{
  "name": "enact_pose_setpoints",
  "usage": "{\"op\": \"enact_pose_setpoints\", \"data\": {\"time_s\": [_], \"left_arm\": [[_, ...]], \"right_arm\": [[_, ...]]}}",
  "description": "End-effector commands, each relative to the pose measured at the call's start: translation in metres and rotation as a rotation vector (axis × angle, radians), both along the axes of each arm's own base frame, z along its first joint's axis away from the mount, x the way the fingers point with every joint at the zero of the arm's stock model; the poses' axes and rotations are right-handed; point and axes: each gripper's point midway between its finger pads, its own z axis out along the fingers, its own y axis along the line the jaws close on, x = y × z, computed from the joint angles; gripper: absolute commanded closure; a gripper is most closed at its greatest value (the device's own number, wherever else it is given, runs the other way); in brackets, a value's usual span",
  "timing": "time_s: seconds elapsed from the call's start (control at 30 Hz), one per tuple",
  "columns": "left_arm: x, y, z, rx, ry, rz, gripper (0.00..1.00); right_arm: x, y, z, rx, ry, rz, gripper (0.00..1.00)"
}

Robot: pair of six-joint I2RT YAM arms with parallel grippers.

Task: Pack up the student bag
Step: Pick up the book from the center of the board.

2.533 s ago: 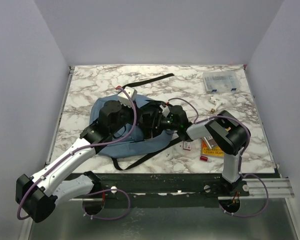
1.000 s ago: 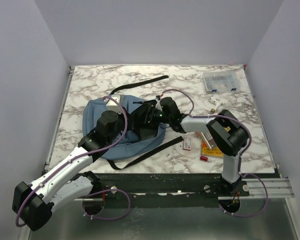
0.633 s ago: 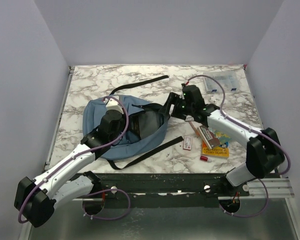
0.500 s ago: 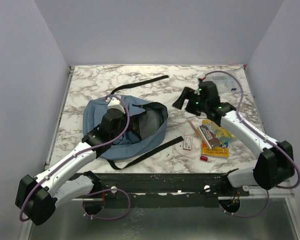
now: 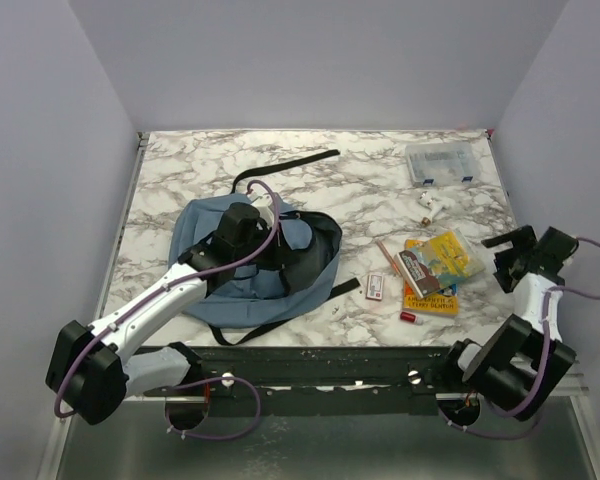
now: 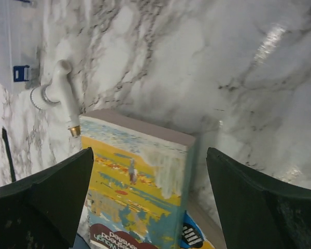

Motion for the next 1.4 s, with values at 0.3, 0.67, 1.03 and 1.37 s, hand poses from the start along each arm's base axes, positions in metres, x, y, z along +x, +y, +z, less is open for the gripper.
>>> {"op": "enact_pose_setpoints", "data": {"time_s": [0.3,0.67,1.03,1.37], "left_arm": [[-0.037,-0.023,0.024,-0.164,0.157,-0.293,0.53],[-0.058,-0.032,0.036,-0.262,0.161,-0.452,0.44],[-0.058,-0.033,0.044,-0.296,0.112,-0.467,0.42],[-0.052,-0.032,0.054,-0.296,0.034,-0.459,0.35]], "right_arm": [[0.003,-0.007,-0.028,0.278,-0.259,0.02,0.1],[-0.003,0.023,-0.048,0.38,-0.323,0.086,0.14],[0.004,0.038,-0.047,0.44,-0.456,0.181,0.45],[0.013,0.007,0.025,0.227,-0.444,0.133,0.81]]}}
